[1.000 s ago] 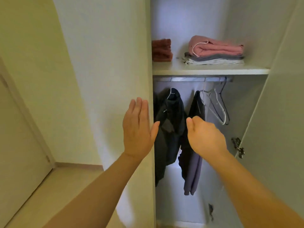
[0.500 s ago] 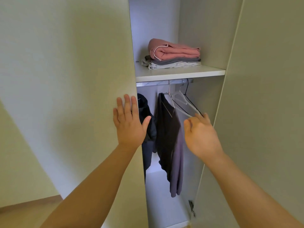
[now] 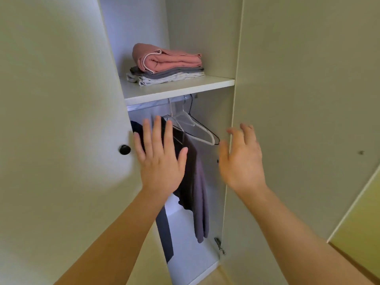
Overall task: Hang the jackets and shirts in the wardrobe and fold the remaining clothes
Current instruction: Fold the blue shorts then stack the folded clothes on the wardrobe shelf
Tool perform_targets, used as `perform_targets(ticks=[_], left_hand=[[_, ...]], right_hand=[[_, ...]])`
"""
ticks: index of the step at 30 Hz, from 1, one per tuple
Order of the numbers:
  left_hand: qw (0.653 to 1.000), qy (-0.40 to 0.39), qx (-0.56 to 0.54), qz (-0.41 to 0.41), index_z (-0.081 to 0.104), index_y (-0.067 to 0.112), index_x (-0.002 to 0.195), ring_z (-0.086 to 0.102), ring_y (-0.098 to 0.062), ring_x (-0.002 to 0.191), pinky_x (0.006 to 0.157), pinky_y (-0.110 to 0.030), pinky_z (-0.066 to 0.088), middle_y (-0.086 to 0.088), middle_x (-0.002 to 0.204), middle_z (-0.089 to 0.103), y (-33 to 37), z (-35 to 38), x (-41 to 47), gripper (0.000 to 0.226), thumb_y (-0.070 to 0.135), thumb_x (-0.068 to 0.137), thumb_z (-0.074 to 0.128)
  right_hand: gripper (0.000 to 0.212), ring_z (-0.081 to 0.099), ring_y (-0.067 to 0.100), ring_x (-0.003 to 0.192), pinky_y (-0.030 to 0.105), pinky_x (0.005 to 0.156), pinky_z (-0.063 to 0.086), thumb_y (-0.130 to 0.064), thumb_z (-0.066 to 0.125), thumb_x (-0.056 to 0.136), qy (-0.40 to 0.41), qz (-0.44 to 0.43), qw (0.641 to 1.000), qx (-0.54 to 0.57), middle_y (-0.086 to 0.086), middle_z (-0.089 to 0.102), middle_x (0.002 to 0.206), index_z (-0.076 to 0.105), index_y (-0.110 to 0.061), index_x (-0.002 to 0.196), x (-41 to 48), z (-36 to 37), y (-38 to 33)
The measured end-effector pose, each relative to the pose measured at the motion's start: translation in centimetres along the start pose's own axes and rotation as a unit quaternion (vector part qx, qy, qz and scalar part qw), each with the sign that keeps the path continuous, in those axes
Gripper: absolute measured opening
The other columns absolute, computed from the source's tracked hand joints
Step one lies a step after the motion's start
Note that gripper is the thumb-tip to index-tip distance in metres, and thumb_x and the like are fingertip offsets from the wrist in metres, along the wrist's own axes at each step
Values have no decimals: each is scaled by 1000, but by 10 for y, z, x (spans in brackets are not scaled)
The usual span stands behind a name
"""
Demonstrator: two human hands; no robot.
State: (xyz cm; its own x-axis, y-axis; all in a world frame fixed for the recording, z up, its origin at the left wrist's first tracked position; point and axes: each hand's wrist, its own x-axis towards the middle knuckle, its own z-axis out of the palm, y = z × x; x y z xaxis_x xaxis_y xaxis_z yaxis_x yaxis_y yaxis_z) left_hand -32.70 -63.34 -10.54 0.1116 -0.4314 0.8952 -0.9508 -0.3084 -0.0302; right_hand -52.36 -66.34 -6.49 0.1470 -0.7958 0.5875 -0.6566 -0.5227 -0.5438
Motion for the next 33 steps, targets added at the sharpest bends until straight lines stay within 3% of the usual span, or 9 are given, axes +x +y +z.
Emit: perform_targets(ticks=[6, 13, 17, 19, 21, 24, 26, 29, 33], left_hand=[[955, 26, -247, 162, 45, 6, 151, 19, -28, 156, 125, -51, 18, -10, 164, 33, 103, -5, 8, 58, 39, 104, 51], [895, 47, -382, 224, 53, 5, 146, 29, -30, 152, 117, -56, 31, -13, 158, 43, 187, -13, 7, 50, 33, 104, 53], [885, 47, -402, 229, 54, 6, 145, 30, -30, 152, 118, -55, 31, -13, 157, 43, 208, -24, 3, 50, 34, 104, 51], [885, 43, -404, 228, 54, 5, 145, 30, -30, 152, 118, -56, 31, -13, 158, 43, 210, -29, 1, 50, 33, 103, 52], [887, 41, -403, 223, 55, 5, 144, 32, -31, 151, 116, -57, 33, -14, 157, 44, 208, -34, 1, 50, 32, 103, 52], [891, 56, -403, 202, 55, 4, 143, 33, -32, 150, 116, -56, 33, -14, 156, 45, 199, -45, 1, 50, 32, 102, 52], [888, 90, -405, 198, 53, 5, 145, 34, -33, 150, 118, -54, 31, -15, 156, 44, 190, -53, 2, 53, 35, 102, 50], [879, 159, -398, 210, 45, 8, 149, 35, -34, 149, 118, -52, 30, -14, 157, 43, 175, -68, 8, 58, 41, 101, 45], [885, 198, -360, 221, 41, 10, 150, 35, -34, 149, 115, -54, 34, -15, 156, 39, 150, -79, 16, 61, 44, 100, 43]], right_hand=[[51, 37, 38, 135, 53, 110, 31, -24, 59, 95, 170, 94, 976, -94, 16, 39, 146, 45, -11, 143, -15, -67, 51], [65, 31, 36, 135, 51, 112, 26, -24, 62, 91, 280, 158, 934, -153, 15, 33, 150, 34, -12, 148, -37, -138, 101], [81, 31, 26, 148, 43, 116, 32, -41, 59, 96, 180, 254, 949, 54, 2, 24, 164, 10, -26, 159, -20, -165, 126], [73, 41, 22, 143, 41, 115, 35, -48, 53, 99, 116, 294, 935, 164, -1, 35, 160, 15, -29, 159, -8, -171, 137], [49, 58, 19, 113, 39, 100, 45, -46, 43, 103, 91, 277, 938, 185, -2, 61, 125, 46, -13, 140, -1, -173, 148], [50, 50, 20, 73, 37, 72, 41, -46, 35, 103, 108, 218, 959, 148, 3, 55, 82, 55, 0, 101, -13, -175, 148], [56, 65, 21, 71, 33, 69, 53, -57, 34, 99, 94, 176, 965, 169, 0, 70, 83, 66, -12, 96, -30, -173, 141], [51, 71, 16, 64, 16, 59, 48, -61, 39, 98, 64, 126, 963, 231, -4, 74, 81, 71, -26, 80, -42, -156, 117], [29, 70, 14, 99, 33, 84, 54, -47, 46, 102, -25, 9, 961, 275, -11, 70, 110, 68, -32, 113, -36, -111, 77]])
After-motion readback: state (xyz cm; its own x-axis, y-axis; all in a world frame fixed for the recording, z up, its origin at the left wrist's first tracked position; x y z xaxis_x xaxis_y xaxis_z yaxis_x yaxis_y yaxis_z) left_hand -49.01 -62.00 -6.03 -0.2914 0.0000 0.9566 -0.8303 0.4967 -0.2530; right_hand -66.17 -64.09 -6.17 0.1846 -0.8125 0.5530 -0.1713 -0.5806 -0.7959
